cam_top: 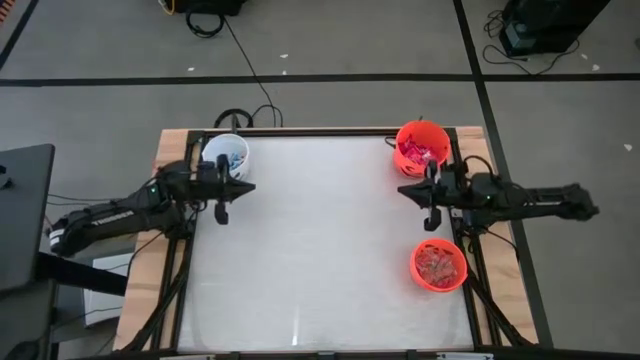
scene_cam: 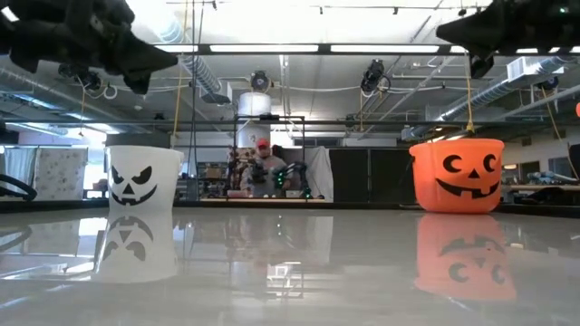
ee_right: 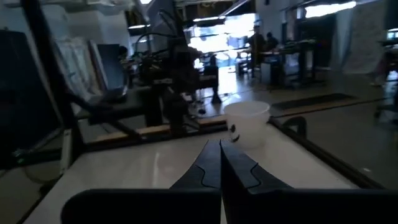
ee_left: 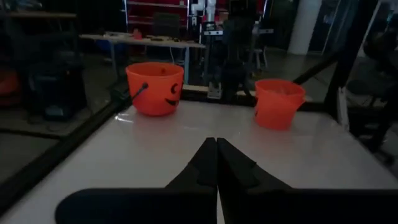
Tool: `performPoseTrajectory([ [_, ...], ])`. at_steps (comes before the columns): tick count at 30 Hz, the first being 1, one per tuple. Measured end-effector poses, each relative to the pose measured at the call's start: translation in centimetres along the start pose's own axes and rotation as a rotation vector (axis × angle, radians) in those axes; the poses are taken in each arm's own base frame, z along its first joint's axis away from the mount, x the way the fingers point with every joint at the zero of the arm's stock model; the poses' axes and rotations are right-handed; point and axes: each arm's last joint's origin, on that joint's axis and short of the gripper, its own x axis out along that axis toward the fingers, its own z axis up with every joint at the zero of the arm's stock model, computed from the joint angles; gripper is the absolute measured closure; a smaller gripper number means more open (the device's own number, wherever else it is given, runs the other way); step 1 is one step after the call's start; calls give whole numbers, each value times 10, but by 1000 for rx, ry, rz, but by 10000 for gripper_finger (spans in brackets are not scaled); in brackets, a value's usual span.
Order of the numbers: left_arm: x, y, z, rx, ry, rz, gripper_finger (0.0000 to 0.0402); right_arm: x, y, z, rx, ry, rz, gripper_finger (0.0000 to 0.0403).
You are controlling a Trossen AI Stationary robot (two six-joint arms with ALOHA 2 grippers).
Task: Sort candy by brand, put in halloween buckets
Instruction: Return to Home Position
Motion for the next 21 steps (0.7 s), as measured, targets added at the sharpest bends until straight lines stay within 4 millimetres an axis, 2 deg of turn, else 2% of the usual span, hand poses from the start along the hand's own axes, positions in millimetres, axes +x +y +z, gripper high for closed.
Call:
performPoseTrajectory([
  [4,-7,0,-6,76,-7,18,398,-7,-2,-7,-7,27,13,401],
  [12,-16,3,-24,42,-18,33,398,-24,-9,-20,-18,-3,-21,401],
  [21,-22,-1,-26,29,-39,-35,398,-27,-15,-44,52,3,13,401],
])
